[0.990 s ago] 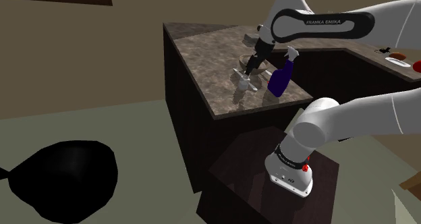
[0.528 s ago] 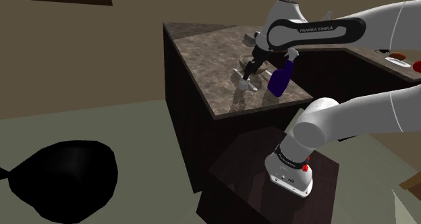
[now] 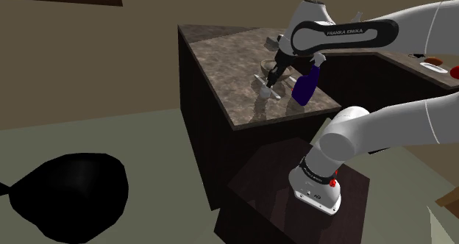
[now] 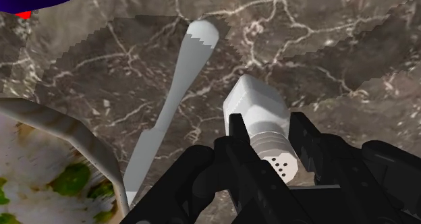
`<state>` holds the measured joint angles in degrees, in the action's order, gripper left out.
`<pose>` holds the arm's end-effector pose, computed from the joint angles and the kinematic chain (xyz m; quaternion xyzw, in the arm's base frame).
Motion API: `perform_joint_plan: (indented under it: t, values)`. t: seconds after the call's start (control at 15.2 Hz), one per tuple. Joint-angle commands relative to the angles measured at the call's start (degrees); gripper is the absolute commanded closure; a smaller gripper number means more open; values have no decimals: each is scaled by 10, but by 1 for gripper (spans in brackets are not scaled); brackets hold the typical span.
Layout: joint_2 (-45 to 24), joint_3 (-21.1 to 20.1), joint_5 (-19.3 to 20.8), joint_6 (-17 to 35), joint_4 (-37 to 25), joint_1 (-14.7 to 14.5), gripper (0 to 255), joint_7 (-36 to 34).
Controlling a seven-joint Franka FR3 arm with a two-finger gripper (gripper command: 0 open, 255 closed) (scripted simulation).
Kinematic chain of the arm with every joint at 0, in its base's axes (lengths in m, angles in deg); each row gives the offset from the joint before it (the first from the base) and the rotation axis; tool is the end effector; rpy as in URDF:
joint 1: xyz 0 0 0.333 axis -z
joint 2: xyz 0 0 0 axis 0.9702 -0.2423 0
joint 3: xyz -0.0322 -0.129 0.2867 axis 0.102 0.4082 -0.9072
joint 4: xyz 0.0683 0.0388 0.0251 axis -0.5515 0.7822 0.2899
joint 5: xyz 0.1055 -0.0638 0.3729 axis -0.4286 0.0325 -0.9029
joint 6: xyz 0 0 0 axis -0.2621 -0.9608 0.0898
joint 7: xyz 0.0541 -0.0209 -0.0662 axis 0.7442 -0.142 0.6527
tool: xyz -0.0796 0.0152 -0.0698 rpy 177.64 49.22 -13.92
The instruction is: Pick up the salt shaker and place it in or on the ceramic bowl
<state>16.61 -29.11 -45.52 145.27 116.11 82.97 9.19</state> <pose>0.3188 -0.1319 0.4529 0.9975 -0.0043 0.0707 0.0063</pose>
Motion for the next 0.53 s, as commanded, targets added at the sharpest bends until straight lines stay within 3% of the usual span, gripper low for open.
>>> perform_joint_plan:
  t: [0.0,0.46]
  values:
    - [0,0,0,0,0,0,255,0]
    - [2,-1,-1,-9,-6,0,255,0]
